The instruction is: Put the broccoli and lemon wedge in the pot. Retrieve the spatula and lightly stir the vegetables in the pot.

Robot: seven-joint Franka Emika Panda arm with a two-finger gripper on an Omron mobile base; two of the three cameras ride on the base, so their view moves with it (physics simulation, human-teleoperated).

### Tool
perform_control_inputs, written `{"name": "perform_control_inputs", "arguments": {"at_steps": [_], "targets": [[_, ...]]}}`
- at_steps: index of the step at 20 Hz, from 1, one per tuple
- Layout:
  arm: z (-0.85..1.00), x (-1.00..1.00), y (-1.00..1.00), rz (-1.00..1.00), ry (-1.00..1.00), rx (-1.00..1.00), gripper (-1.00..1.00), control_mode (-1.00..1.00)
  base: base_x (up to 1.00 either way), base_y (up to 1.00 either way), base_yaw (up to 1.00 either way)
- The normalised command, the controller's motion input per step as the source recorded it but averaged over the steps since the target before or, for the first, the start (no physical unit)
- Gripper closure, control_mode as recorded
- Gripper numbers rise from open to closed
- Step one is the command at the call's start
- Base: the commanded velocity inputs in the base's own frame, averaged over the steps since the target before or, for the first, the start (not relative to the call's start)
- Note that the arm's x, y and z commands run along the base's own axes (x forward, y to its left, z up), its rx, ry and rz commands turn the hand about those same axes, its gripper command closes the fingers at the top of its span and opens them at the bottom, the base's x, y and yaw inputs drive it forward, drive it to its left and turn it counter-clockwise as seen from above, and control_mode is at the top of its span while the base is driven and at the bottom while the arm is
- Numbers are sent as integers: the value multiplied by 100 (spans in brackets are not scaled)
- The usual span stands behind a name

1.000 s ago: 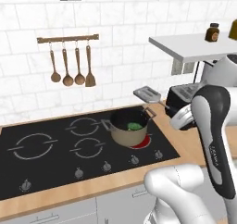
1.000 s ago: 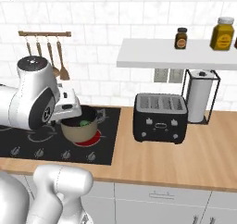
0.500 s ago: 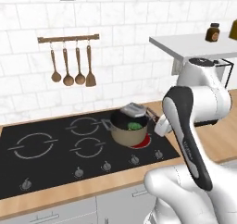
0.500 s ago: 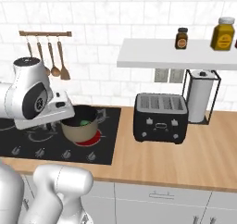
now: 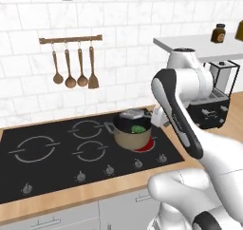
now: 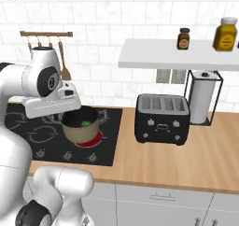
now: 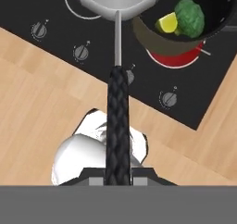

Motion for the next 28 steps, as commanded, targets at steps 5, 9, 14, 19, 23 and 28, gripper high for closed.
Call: {"name": "perform_control_inputs", "arguments": {"at_steps": [5,9,14,19,23,28], "targets": [[2,96,0,-8,0,0,100,-100,0,0,0],[0,100,0,-9,3,-1,100,-100,0,0,0],[0,39,0,-5,7,-1,100,-100,0,0,0],[0,0,0,0,0,0,100,-100,0,0,0],[-1,24,0,0,0,-5,100,-100,0,0,0],[14,31,-7,3,-9,-31,100,-100,0,0,0]]}}
